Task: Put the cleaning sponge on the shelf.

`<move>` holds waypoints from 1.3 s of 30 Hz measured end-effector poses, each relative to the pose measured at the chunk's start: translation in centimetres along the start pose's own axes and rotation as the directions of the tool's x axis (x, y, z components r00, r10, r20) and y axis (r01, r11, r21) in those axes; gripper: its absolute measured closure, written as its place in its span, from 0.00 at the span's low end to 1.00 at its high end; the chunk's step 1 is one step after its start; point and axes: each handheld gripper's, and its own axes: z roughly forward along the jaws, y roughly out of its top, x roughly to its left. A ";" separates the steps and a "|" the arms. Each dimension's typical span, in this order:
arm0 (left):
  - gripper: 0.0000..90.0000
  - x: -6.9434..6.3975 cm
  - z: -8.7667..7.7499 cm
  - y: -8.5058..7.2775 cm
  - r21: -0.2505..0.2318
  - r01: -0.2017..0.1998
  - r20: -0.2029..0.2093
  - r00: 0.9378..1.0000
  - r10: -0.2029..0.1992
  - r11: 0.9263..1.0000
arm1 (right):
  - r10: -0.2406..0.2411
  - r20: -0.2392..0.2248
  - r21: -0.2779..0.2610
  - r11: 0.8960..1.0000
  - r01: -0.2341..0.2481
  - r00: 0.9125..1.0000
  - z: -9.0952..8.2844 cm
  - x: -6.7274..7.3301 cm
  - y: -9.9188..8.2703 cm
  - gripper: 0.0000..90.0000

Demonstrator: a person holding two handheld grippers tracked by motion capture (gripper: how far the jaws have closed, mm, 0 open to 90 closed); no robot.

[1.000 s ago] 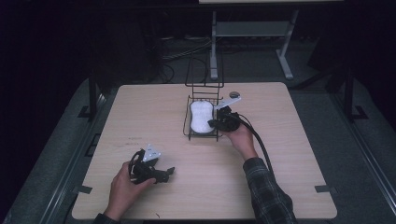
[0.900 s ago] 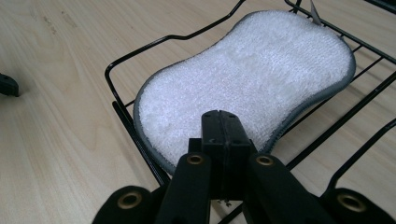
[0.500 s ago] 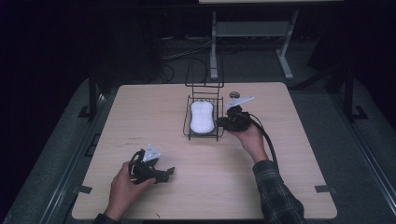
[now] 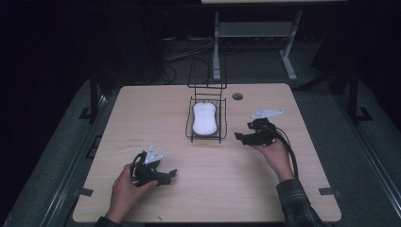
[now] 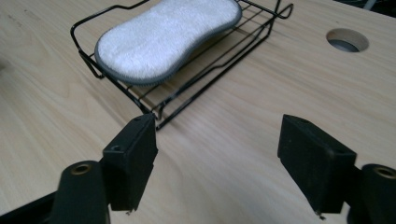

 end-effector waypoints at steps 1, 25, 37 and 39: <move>0.14 0.0 0.0 0.0 0.001 0.001 0.000 1.000 -0.001 1.000 | 0.005 0.001 -0.003 1.000 -0.005 1.000 -0.3 -0.1 -0.3 0.28; 0.14 0.0 0.0 0.0 0.000 0.000 -0.001 1.000 0.000 1.000 | 0.080 0.068 0.046 0.995 -0.083 0.994 -6.4 -0.4 -10.2 0.09; 0.14 0.0 0.0 0.0 -0.003 0.003 -0.001 1.000 -0.003 1.000 | 0.065 0.146 0.060 0.995 -0.075 0.987 -7.0 0.6 -13.5 0.03; 0.14 0.0 0.0 0.0 -0.003 0.003 -0.001 1.000 -0.003 1.000 | 0.069 0.140 0.064 0.995 -0.078 0.988 -7.0 0.5 -13.8 0.03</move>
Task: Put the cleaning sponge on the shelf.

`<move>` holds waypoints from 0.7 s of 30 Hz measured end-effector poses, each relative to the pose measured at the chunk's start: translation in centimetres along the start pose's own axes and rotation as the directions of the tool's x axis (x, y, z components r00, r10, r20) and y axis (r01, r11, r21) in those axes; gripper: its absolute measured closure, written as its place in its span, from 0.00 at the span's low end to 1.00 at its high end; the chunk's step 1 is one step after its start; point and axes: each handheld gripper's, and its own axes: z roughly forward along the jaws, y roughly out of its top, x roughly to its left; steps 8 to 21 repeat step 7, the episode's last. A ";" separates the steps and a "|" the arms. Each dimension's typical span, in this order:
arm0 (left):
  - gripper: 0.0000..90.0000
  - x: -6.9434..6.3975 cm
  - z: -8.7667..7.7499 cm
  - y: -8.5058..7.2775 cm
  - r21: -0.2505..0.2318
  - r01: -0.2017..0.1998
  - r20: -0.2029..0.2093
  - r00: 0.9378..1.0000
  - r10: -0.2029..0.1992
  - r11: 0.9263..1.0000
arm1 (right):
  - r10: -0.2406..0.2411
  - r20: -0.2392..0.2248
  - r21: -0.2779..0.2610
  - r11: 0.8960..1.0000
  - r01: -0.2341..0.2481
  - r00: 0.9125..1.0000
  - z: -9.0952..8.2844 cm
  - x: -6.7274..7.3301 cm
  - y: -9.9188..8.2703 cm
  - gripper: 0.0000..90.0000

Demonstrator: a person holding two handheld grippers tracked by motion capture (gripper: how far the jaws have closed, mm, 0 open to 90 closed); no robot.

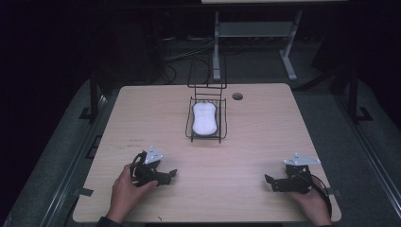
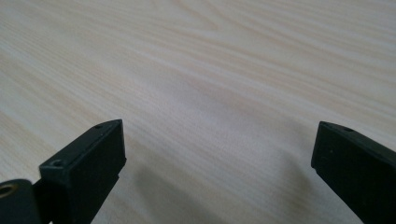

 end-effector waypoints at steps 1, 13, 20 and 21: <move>0.14 0.0 0.0 0.0 -0.001 0.002 0.000 1.000 -0.002 1.000 | -0.001 0.008 0.004 1.000 0.001 1.000 0.1 0.0 -0.1 0.03; 0.14 0.0 0.0 0.0 0.000 0.000 0.000 1.000 0.000 1.000 | -0.013 0.017 0.019 1.000 0.012 1.000 0.5 0.2 -0.2 0.02; 0.14 0.0 0.0 0.0 0.000 0.000 0.000 1.000 0.000 1.000 | -0.013 0.017 0.019 1.000 0.012 1.000 0.5 0.2 -0.2 0.02; 0.14 0.0 0.0 0.0 0.000 0.000 0.000 1.000 0.000 1.000 | -0.013 0.017 0.019 1.000 0.012 1.000 0.5 0.2 -0.2 0.02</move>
